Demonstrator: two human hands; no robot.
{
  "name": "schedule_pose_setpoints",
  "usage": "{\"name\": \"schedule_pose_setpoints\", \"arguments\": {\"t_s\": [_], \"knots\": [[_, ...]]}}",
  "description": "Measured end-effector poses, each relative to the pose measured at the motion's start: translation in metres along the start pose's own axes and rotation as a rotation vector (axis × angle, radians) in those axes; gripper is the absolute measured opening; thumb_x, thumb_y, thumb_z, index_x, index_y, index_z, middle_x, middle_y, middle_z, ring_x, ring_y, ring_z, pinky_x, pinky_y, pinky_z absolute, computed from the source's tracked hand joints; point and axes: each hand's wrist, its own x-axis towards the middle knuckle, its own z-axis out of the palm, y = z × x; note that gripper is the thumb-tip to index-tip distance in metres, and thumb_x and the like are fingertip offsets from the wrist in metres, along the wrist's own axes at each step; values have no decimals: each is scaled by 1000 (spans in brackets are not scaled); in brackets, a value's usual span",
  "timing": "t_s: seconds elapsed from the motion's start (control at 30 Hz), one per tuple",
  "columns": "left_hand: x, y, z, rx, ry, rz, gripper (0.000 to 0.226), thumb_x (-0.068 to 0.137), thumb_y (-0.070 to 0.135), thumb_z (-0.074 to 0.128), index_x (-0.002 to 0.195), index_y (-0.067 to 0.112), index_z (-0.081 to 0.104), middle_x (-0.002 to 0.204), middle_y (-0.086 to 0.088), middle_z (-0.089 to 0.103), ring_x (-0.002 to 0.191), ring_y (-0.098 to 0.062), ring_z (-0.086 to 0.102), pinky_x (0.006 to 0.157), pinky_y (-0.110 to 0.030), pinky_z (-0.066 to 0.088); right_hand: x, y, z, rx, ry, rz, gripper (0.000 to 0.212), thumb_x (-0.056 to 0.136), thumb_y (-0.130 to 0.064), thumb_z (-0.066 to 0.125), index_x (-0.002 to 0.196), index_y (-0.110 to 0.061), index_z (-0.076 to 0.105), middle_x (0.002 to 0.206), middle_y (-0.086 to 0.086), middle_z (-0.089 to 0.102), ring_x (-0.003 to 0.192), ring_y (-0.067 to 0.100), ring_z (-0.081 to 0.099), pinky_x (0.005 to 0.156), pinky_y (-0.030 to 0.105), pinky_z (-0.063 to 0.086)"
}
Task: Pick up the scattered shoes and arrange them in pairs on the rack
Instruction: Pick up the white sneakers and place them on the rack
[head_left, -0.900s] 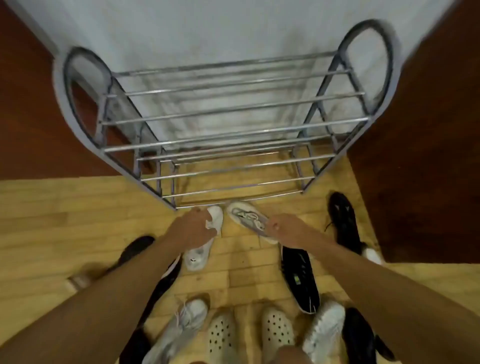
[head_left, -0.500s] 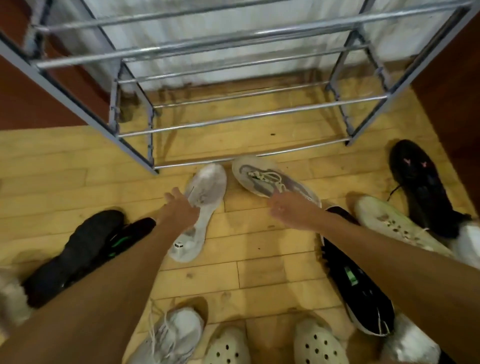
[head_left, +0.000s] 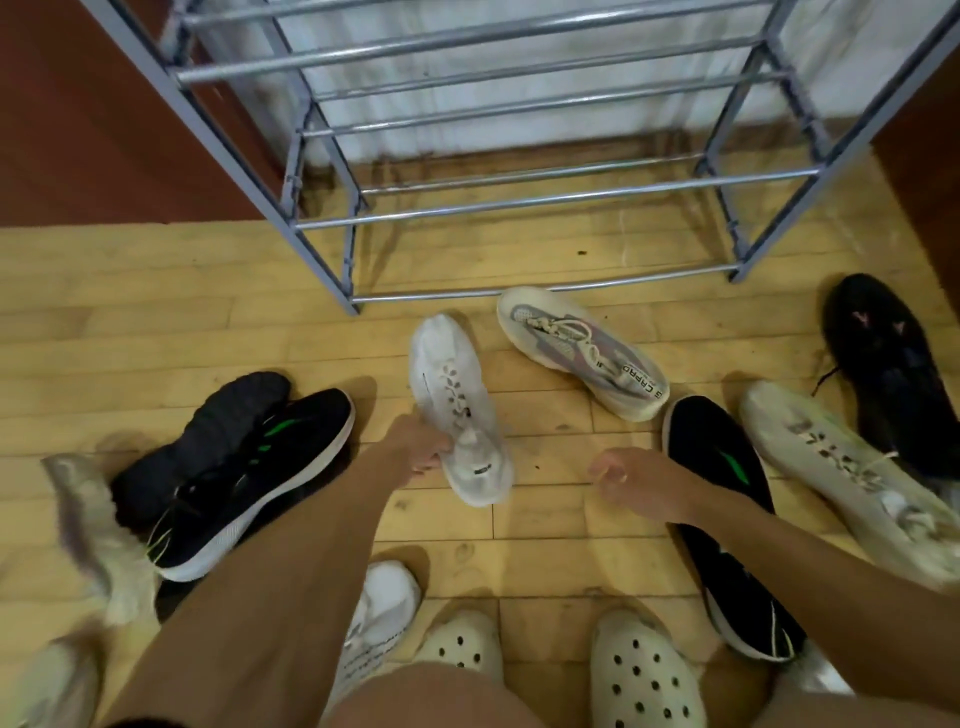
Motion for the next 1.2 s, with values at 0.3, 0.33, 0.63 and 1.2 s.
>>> {"name": "schedule_pose_setpoints", "arguments": {"t_s": [0.3,0.33,0.63,1.2], "knots": [[-72,24,-16,-42,-180,267,15,81,0,67,94,7,64,102,-10,68,96,-24,65,83,-38,55,-62,-13,-22,124,120,-12,18,95,-25,53,111,-23,60,116,4,61,95,15,58,79,25,44],[-85,27,-22,-35,-194,309,17,80,0,68,94,9,64,104,-11,67,95,-23,65,80,-36,56,-70,-20,-26,124,134,-25,23,95,-27,53,116,-20,61,117,5,62,95,17,59,77,25,45],[-238,104,-62,16,-217,710,35,84,5,67,119,7,64,115,-8,70,103,-21,67,81,-31,58,-169,-103,-74,552,236,-364,38,91,-23,63,123,-3,60,83,4,64,65,10,56,58,21,46],[-335,92,155,247,-408,529,43,80,-6,64,119,11,57,118,-14,66,101,-33,66,70,-37,59,-304,82,-68,727,498,-213,11,84,-28,72,84,-17,69,74,-9,63,71,11,58,66,24,53]]}}
